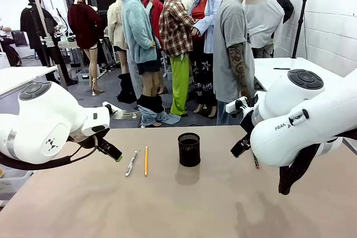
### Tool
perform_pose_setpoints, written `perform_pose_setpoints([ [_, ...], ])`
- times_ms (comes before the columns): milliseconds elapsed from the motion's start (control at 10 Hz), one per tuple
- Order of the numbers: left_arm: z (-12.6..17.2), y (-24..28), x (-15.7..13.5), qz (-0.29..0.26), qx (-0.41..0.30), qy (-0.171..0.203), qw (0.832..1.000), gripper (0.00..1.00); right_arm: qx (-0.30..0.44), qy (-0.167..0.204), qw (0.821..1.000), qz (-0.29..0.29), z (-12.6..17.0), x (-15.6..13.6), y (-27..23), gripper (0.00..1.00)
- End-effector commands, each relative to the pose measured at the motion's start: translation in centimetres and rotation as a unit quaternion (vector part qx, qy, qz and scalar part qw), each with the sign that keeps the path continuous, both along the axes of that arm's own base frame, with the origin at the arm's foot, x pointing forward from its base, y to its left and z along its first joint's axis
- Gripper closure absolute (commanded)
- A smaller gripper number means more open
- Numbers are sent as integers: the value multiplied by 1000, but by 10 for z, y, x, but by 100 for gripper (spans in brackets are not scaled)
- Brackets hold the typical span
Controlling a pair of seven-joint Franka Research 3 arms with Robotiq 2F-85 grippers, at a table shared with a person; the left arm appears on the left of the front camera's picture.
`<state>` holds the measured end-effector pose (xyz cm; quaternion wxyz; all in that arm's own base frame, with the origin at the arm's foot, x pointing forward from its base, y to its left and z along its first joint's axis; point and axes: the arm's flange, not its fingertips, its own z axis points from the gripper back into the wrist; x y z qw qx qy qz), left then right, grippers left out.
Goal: Place the pens into the pen holder.
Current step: Pick up a writing instrument from the table and place it into the Pen holder.
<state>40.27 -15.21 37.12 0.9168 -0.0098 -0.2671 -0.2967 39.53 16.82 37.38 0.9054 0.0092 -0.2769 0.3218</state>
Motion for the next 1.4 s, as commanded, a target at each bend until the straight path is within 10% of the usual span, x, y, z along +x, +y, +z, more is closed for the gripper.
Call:
perform_pose_setpoints([
  [0, 0, 1, 0, 1, -1, 0, 1000, 0, 0, 0, 1000, 0, 0, 0, 0, 0],
  [500, 0, 1, 0, 1, -1, 0, 1000, 0, -12, 12, 998, -64, 14, 27, -4, 0],
  [1300, 0, 1, 0, 1, -1, 0, 1000, 0, -118, 141, 971, -154, -17, 134, 2, 0],
])
